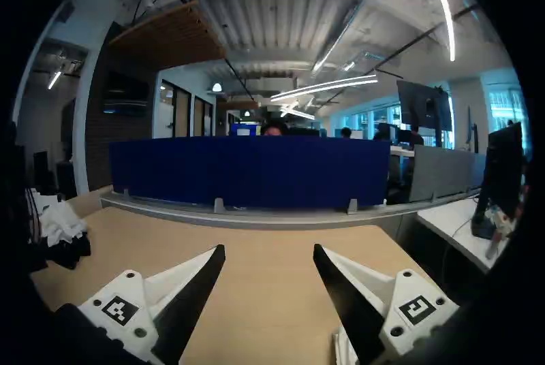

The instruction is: Fold towel

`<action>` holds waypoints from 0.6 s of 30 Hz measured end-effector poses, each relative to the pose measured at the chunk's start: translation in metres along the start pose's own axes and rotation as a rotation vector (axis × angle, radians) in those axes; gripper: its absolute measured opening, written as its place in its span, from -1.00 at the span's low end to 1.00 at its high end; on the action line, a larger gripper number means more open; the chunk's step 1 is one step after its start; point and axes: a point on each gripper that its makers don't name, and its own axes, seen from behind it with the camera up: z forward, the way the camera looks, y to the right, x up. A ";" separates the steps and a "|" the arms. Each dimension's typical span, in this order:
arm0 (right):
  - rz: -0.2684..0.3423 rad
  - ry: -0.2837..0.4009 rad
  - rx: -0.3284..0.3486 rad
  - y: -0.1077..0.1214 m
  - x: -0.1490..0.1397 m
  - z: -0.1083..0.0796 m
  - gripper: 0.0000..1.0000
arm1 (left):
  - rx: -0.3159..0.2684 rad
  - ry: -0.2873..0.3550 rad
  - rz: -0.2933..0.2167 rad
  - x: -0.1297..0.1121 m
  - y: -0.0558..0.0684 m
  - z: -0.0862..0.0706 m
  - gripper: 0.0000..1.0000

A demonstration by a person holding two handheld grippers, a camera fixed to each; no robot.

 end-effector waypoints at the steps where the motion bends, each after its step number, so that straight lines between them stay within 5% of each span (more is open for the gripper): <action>1: 0.002 0.000 0.003 -0.003 0.001 0.000 1.00 | 0.000 0.005 0.005 0.000 0.000 0.000 0.84; 18: 0.022 -0.032 0.038 -0.031 0.001 -0.001 1.00 | 0.023 0.064 0.097 -0.016 -0.011 0.009 0.84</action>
